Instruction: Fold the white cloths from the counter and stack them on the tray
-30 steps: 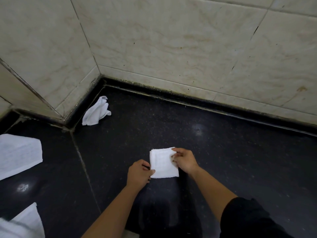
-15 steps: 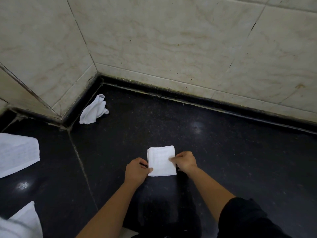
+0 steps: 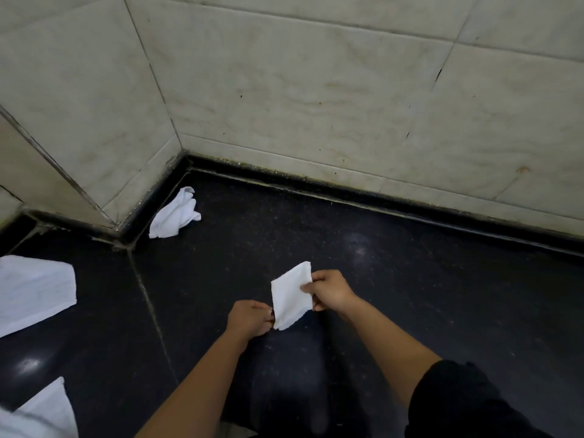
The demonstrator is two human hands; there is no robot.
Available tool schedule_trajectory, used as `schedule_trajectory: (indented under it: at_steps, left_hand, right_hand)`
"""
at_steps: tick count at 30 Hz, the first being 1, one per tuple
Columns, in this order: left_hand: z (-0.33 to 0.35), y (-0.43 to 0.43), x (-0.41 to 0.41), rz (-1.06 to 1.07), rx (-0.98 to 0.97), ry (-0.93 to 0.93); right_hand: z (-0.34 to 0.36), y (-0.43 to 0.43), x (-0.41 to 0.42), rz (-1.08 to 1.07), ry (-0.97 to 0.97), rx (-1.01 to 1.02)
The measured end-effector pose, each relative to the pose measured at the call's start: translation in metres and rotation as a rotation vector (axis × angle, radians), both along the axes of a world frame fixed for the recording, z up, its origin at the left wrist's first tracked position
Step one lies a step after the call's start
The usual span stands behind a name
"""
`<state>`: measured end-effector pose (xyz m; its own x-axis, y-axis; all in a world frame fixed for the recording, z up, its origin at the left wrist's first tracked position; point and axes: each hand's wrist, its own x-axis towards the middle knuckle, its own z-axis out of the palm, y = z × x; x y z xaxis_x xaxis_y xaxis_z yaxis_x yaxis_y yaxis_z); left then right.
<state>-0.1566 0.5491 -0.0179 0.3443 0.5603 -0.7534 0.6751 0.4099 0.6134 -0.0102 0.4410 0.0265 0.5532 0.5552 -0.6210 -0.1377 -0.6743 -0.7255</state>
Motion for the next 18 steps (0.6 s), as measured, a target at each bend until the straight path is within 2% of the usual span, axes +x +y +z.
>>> schedule_trajectory:
  at_steps: [7,11,13,18]
  left_hand:
    - [0.025,-0.008,0.009,0.176,-0.481,-0.246]
    - [0.038,-0.012,0.016,0.237,-0.663,-0.423]
    - [0.045,-0.015,0.018,0.252,-0.678,-0.475]
    - [0.049,-0.012,0.027,0.199,-0.568,-0.400]
  right_hand:
    - [0.040,0.007,-0.002,-0.019,0.044,0.139]
    - [0.050,-0.004,-0.001,-0.109,0.113,0.198]
    - [0.052,-0.014,0.001,-0.162,0.139,0.212]
    - [0.057,-0.037,0.004,-0.266,0.138,0.207]
